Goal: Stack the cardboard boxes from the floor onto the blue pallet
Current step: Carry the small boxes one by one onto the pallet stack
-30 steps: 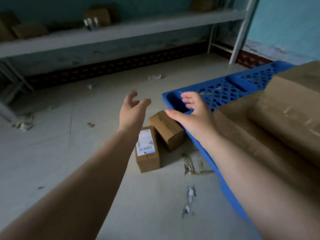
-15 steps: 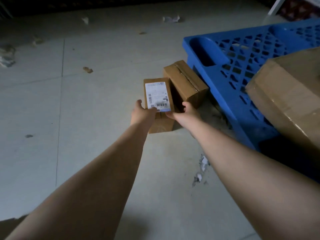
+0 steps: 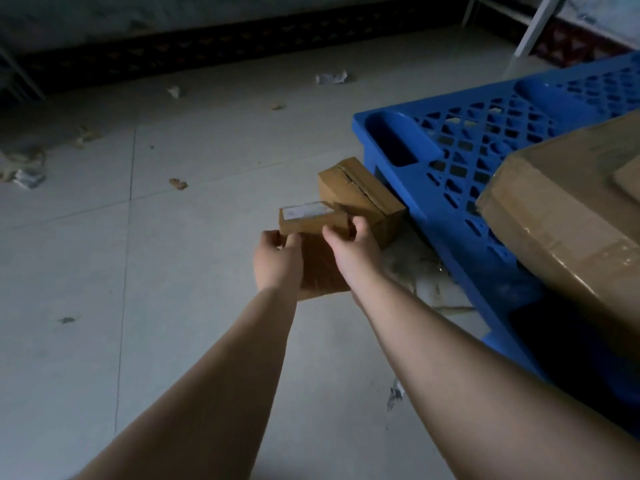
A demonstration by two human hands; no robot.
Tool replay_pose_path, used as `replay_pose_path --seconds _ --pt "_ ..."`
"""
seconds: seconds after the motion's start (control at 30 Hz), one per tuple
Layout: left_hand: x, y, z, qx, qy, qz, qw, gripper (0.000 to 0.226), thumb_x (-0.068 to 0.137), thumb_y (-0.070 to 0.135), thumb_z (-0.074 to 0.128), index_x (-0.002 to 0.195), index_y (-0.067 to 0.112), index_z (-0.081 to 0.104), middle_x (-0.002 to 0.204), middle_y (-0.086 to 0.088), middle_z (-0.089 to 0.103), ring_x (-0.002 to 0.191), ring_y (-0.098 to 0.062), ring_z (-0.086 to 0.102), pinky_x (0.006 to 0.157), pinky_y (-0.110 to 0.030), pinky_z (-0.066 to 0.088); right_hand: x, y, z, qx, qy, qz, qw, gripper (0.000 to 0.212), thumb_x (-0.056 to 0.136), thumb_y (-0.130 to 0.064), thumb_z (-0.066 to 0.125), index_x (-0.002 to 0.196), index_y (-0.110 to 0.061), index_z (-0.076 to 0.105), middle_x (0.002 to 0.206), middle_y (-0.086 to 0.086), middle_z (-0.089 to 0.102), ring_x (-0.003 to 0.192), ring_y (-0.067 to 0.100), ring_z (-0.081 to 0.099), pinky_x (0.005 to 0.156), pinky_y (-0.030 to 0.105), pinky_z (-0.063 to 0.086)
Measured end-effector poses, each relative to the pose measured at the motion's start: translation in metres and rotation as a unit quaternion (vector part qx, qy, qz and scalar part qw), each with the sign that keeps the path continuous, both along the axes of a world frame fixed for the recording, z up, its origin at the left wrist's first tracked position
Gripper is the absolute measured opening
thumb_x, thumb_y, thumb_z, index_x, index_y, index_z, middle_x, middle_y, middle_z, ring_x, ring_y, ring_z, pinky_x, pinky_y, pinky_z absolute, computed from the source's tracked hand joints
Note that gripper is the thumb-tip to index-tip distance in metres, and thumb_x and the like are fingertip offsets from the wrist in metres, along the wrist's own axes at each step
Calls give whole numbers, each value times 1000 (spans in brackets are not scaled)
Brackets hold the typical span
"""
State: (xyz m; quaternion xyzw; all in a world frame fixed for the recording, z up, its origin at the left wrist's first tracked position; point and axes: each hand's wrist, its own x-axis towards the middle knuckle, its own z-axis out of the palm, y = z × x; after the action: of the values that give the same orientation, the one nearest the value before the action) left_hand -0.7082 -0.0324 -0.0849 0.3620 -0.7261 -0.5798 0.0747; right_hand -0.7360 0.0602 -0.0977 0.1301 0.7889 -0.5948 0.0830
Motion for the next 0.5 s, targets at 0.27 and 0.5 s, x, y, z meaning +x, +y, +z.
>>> replay_pose_path --seconds 0.27,0.5 --pt "1 53 135 8 199 -43 979 19 87 42 55 99 27 52 87 10 58 80 -6 57 71 -27 50 12 55 137 -82 148 -62 984 30 84 -45 57 108 -31 46 99 -6 58 91 20 61 78 43 55" --pt "21 156 269 34 345 -153 925 13 84 40 61 90 30 54 91 10 62 83 -5 60 73 -23 50 48 154 267 -121 342 -164 917 22 85 -35 61 100 -29 46 110 3 60 97 21 60 80 39 55"
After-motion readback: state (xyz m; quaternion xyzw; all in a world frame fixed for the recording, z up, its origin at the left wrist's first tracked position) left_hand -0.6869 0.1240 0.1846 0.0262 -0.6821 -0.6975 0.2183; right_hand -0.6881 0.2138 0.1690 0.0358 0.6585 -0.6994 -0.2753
